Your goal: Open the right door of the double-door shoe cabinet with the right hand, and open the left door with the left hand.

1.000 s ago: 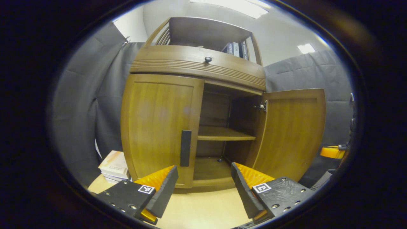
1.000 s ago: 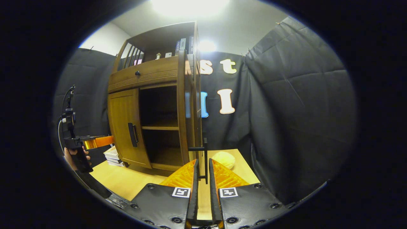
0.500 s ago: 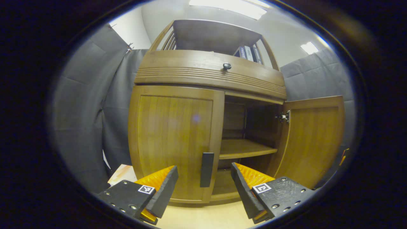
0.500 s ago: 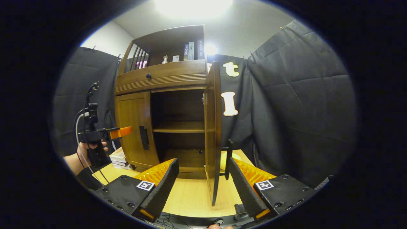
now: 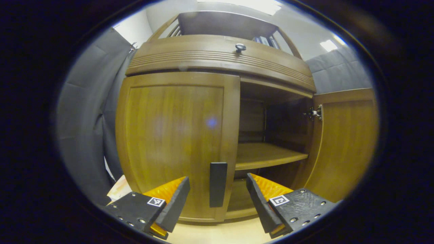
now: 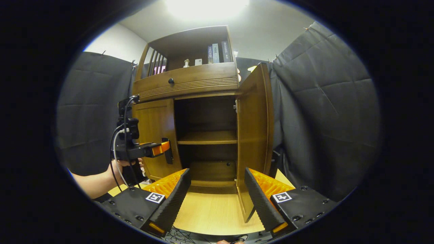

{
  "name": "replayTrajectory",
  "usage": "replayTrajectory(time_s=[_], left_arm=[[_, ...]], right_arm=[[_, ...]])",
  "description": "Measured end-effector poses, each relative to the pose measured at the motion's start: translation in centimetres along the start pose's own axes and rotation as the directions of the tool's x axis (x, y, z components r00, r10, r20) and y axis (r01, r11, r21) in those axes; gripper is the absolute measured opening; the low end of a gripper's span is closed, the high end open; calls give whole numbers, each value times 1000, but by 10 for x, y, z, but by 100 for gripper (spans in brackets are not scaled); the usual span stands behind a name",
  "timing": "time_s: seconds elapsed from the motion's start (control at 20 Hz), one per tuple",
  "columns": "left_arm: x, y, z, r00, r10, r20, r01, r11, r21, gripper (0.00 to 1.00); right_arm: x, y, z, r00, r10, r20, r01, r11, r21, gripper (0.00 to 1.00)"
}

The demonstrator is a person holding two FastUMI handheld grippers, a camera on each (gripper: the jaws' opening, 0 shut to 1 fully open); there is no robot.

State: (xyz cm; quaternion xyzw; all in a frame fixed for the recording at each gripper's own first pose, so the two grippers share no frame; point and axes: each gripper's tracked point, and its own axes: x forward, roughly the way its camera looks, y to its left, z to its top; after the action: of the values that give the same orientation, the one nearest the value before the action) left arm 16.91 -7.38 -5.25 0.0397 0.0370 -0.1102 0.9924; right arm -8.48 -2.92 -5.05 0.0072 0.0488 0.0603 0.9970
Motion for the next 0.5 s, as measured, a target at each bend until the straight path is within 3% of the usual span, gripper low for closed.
replayTrajectory(time_s=[0.15, 0.2, 0.25, 0.4, 0.5], left_arm=[[17, 1, -5, 1000, 15, -3, -15, 1000, -5, 96], [22, -1, -6, 1000, 12, -4, -12, 1000, -14, 96], [26, 2, -7, 1000, 28, -3, -28, 999, -19, 90], [36, -3, -15, 1000, 10, -21, -11, 999, -34, 70], [39, -6, -22, 1000, 13, -26, -14, 999, -46, 70]], right_arm=[[14, 7, 4, 1000, 18, -3, -18, 1000, 12, 99], [17, 10, 4, 1000, 28, -4, -28, 1000, 13, 96], [21, 12, 4, 999, 35, -7, -35, 999, 9, 99], [30, 16, 1, 998, 58, -25, -58, 998, -9, 94], [35, 19, 1, 997, 72, -29, -72, 997, -10, 98]])
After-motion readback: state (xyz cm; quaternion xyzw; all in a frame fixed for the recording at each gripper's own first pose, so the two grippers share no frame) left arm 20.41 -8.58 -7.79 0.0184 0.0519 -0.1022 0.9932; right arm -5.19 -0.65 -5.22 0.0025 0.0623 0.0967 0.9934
